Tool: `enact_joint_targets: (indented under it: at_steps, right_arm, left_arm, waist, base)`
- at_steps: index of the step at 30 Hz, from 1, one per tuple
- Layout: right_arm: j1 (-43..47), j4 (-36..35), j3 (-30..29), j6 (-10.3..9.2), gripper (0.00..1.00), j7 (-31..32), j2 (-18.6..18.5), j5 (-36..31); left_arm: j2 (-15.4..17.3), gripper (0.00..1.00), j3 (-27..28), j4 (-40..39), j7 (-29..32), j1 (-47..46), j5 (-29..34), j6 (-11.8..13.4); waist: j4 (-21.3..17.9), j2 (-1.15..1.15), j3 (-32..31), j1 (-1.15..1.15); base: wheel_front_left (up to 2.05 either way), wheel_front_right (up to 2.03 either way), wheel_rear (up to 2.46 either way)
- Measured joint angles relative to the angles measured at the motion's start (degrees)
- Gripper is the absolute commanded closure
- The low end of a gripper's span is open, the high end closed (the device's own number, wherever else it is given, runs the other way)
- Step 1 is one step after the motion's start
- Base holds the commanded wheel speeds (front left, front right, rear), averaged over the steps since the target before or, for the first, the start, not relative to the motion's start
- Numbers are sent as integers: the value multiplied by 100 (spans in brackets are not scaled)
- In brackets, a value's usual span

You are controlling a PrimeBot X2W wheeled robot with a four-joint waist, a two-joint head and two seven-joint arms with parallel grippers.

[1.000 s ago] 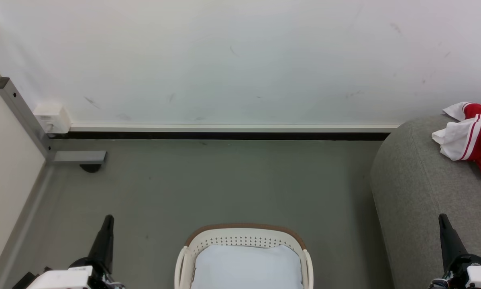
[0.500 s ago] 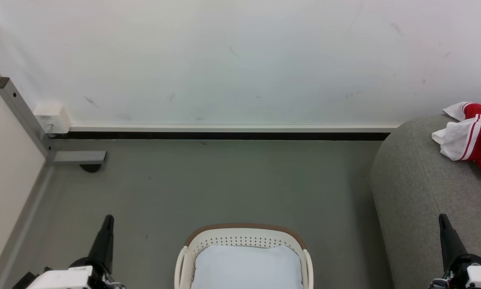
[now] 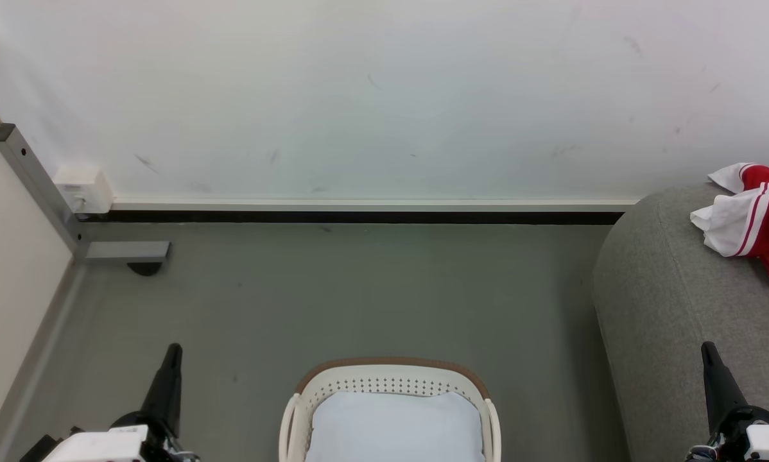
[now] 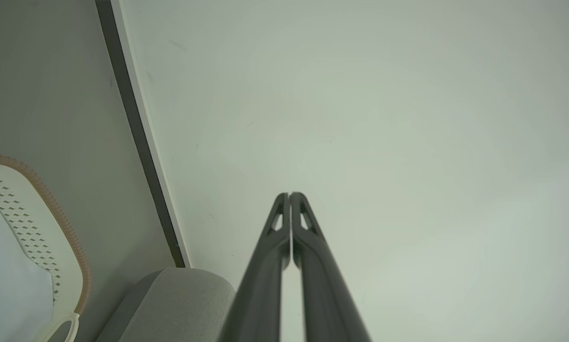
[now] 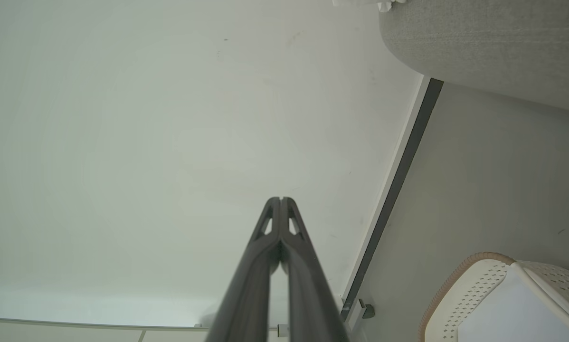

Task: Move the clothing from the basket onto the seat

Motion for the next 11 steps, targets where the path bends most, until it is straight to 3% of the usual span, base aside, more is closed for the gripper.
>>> enact_joint_targets:
  at_steps: [11]
  right_arm:
    - [-1, 0, 0, 0, 100, 0, 0, 0]
  left_arm:
    - [0, 100, 0, 0, 0, 0, 0, 0]
  waist:
    - [0, 0, 0, 0]
  base:
    - [0, 0, 0]
